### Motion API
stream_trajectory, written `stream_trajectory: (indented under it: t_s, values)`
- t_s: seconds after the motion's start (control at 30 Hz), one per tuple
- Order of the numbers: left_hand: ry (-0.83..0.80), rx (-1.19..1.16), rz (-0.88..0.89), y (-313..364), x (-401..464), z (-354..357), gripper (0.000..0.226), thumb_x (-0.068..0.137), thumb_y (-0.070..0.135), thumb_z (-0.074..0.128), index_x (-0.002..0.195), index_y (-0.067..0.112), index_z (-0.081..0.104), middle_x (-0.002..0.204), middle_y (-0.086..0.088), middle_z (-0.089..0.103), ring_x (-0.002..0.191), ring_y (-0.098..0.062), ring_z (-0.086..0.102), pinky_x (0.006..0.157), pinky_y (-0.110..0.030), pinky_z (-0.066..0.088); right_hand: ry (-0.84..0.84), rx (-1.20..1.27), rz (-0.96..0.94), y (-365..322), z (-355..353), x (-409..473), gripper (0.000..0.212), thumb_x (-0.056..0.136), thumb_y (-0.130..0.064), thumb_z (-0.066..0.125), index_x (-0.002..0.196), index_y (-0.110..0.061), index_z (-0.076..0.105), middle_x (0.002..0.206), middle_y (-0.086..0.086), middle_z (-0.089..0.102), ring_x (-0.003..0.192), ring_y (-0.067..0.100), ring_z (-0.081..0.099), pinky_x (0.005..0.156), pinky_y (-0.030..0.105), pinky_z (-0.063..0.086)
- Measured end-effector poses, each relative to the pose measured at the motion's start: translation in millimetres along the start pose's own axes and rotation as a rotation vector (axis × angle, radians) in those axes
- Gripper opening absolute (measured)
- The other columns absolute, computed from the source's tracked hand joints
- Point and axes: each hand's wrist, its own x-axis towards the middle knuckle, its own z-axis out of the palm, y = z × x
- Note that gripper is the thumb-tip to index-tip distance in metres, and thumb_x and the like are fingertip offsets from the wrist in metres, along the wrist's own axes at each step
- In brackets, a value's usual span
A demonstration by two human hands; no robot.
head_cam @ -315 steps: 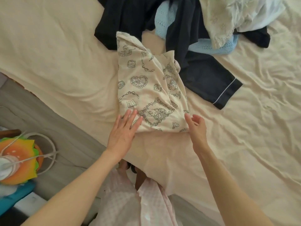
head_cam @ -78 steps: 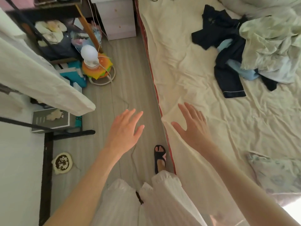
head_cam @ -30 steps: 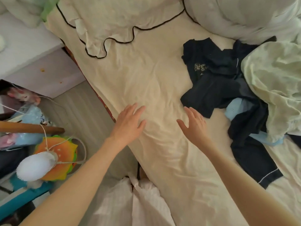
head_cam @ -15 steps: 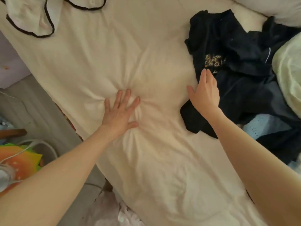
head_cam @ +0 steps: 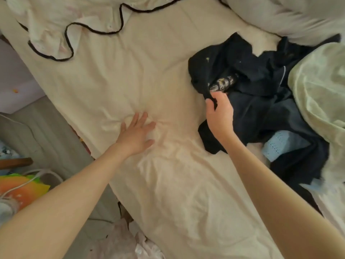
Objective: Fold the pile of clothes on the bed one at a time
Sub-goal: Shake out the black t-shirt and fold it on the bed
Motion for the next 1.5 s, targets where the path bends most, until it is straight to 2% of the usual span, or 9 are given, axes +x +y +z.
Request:
stream_trajectory:
  t_s: [0.17,0.37,0.47,0.57,0.83,1.0,1.13,1.43,1.5]
  values:
    - [0.135,-0.497,0.082,31,-63,-38,0.062,0.096,0.032,0.050,0.149,0.025,0.019,0.157,-0.002,0.012,0.143,-0.013,0.015,0.108,-0.017,0.011,0.056,0.309,0.037,-65,-61,-36,0.007,0.099,-0.015,0.046,0.100,-0.019,0.052,0.079,-0.017,0.051,0.070,-0.007,0.051,0.063,0.002,0.038]
    - [0.434,-0.532,0.358,85,-166,-113,0.079,0.085,0.032,0.066,0.148,0.026,0.018,0.152,0.005,0.024,0.138,-0.007,0.023,0.109,-0.022,0.024,0.051,0.524,-0.044,-139,-150,-98,0.009,0.097,-0.013,0.049,0.097,-0.016,0.057,0.088,0.001,0.066,0.081,0.006,0.062,0.072,0.015,0.048]
    - [0.543,-0.520,0.461,105,-215,-121,0.048,0.087,0.030,0.063,0.131,0.024,0.045,0.115,0.019,0.054,0.110,0.011,0.048,0.095,-0.009,0.036,-0.021,0.674,-0.052,-159,-186,-136,0.015,0.096,-0.012,0.051,0.094,-0.022,0.061,0.095,0.005,0.070,0.091,0.017,0.068,0.078,0.024,0.054]
    - [0.634,-0.524,0.423,104,-263,-125,0.022,0.092,0.026,0.057,0.112,0.018,0.059,0.092,0.013,0.060,0.085,-0.002,0.055,0.071,-0.004,0.037,-0.079,0.742,-0.033,-165,-216,-173,0.014,0.095,-0.010,0.053,0.097,-0.018,0.064,0.097,0.010,0.071,0.092,0.023,0.068,0.081,0.033,0.056]
    - [0.343,-0.698,0.439,84,-372,-146,0.012,0.087,0.023,0.066,0.075,0.027,0.065,0.062,0.018,0.064,0.062,0.008,0.060,0.055,-0.005,0.041,-0.108,0.555,0.166,-147,-245,-251,0.014,0.090,-0.009,0.060,0.099,-0.014,0.070,0.086,0.001,0.070,0.084,0.015,0.067,0.078,0.027,0.053]
    - [0.297,-0.593,0.395,102,-396,-117,0.006,0.089,0.023,0.062,0.085,0.023,0.066,0.077,0.014,0.063,0.075,0.001,0.058,0.062,-0.012,0.040,0.017,0.468,0.141,-152,-229,-317,0.010,0.093,-0.017,0.057,0.098,-0.016,0.066,0.087,-0.007,0.064,0.079,0.005,0.059,0.078,0.023,0.049]
    - [0.288,-0.722,0.315,119,-406,-98,0.012,0.093,0.021,0.056,0.093,0.016,0.067,0.087,0.001,0.066,0.089,-0.013,0.061,0.071,-0.022,0.046,-0.266,0.524,0.099,-159,-216,-380,0.007,0.092,-0.035,0.056,0.096,-0.030,0.058,0.089,-0.008,0.066,0.079,0.002,0.066,0.063,0.014,0.052]
    - [0.368,-1.098,0.147,144,-432,-112,0.019,0.097,0.017,0.046,0.104,0.007,0.060,0.089,-0.008,0.064,0.089,-0.024,0.063,0.068,-0.030,0.052,-0.467,0.434,0.042,-183,-217,-399,0.081,0.067,-0.070,0.053,0.132,-0.023,0.049,0.122,-0.015,0.056,0.110,0.006,0.057,0.092,0.026,0.049]
    - [0.362,-1.222,0.152,152,-439,-123,0.024,0.097,0.016,0.047,0.114,0.003,0.058,0.092,-0.011,0.064,0.089,-0.025,0.064,0.064,-0.031,0.053,-0.374,0.423,0.033,-190,-214,-392,0.057,0.083,-0.058,0.053,0.126,-0.022,0.052,0.113,-0.014,0.057,0.100,0.003,0.058,0.087,0.023,0.049]
